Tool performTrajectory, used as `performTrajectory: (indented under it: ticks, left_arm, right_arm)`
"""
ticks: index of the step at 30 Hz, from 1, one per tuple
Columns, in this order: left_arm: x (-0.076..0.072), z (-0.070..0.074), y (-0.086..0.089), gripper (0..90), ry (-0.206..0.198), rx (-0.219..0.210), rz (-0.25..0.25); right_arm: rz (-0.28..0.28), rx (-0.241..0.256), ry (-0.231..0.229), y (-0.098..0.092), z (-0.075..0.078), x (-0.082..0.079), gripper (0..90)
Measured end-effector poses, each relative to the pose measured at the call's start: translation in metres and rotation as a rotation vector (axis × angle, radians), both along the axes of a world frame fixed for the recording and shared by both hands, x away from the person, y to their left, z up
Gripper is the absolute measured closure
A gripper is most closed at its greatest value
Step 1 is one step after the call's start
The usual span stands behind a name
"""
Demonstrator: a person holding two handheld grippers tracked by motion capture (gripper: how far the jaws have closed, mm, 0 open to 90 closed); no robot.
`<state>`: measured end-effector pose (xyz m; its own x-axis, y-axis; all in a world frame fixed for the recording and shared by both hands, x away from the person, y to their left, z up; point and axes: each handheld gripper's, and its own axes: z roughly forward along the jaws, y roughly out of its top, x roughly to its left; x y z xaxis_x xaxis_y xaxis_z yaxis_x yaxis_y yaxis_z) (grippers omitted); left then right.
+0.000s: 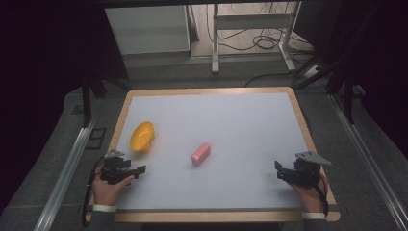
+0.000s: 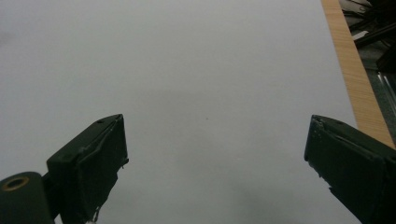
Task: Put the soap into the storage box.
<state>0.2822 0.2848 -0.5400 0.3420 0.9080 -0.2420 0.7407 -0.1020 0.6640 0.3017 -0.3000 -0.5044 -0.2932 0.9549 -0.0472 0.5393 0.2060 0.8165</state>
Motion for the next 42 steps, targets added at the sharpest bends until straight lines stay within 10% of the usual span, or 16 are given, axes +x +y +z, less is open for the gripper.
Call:
performTrajectory:
  ticks: [30,42]
  left_arm:
    - [-0.008,0.015,0.007,26.9,-0.067,0.009,0.055]
    - [-0.013,0.044,-0.001,26.1,-0.095,0.029,0.049]
  right_arm:
    - [0.069,-0.026,0.025,0.006,-0.004,-0.001,10.2]
    - [0.061,-0.026,0.022,0.000,-0.004,-0.004,10.2]
